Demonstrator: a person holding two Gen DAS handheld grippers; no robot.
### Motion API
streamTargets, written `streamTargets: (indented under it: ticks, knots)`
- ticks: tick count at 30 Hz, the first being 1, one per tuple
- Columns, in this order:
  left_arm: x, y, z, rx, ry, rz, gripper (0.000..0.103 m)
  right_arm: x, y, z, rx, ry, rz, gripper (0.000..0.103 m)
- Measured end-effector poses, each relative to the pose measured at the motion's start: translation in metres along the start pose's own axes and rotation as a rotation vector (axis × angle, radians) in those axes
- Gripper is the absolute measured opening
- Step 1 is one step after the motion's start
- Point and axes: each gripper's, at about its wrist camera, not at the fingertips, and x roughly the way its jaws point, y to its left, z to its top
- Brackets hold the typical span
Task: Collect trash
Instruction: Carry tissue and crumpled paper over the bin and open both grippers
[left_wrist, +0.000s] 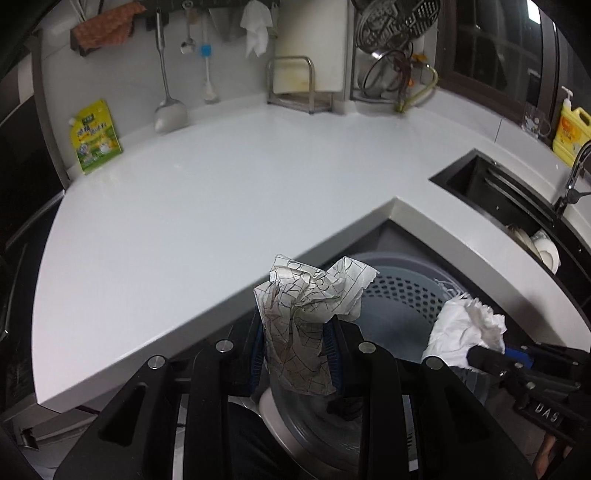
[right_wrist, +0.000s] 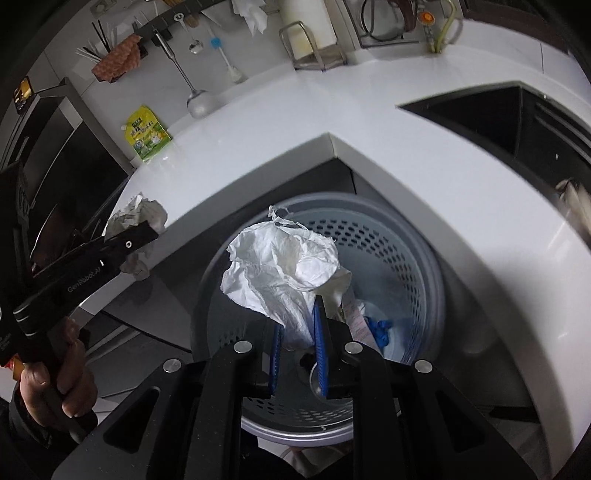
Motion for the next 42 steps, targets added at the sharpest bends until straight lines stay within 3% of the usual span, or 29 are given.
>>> streamTargets:
  ticks: [17,26,30,33,37,39,42]
  knots:
    - [0.036,-0.022,-0.028,0.034,0.105,-0.012,0.029,0.022,-0.016,-0.013,0.002,0.036,-0.034,0.016]
    - [0.034,-0.026,-0.028,0.038,0.098,-0.003,0.036,0.021,-0.013,-0.009,-0.013,0.033,-0.034,0.019]
    - [0.03,-0.027,-0.029,0.038,0.084,0.006,0.049,0.014,-0.011,-0.011,-0.017,0.007,-0.046,0.046]
    - [0.025,-0.026,-0.029,0.039,0.069,0.015,0.064,0.008,-0.011,-0.01,-0.013,-0.015,-0.044,0.049]
    - [0.019,-0.024,-0.027,0.031,0.056,0.025,0.077,0.001,-0.012,-0.009,-0.003,-0.029,-0.05,0.055]
    - [0.015,-0.024,-0.026,0.023,0.043,0.043,0.089,-0.003,-0.011,-0.008,-0.006,-0.04,-0.057,0.057]
    - [0.009,-0.021,-0.024,0.008,0.027,0.044,0.094,-0.006,-0.009,-0.005,-0.008,-0.055,-0.066,0.061]
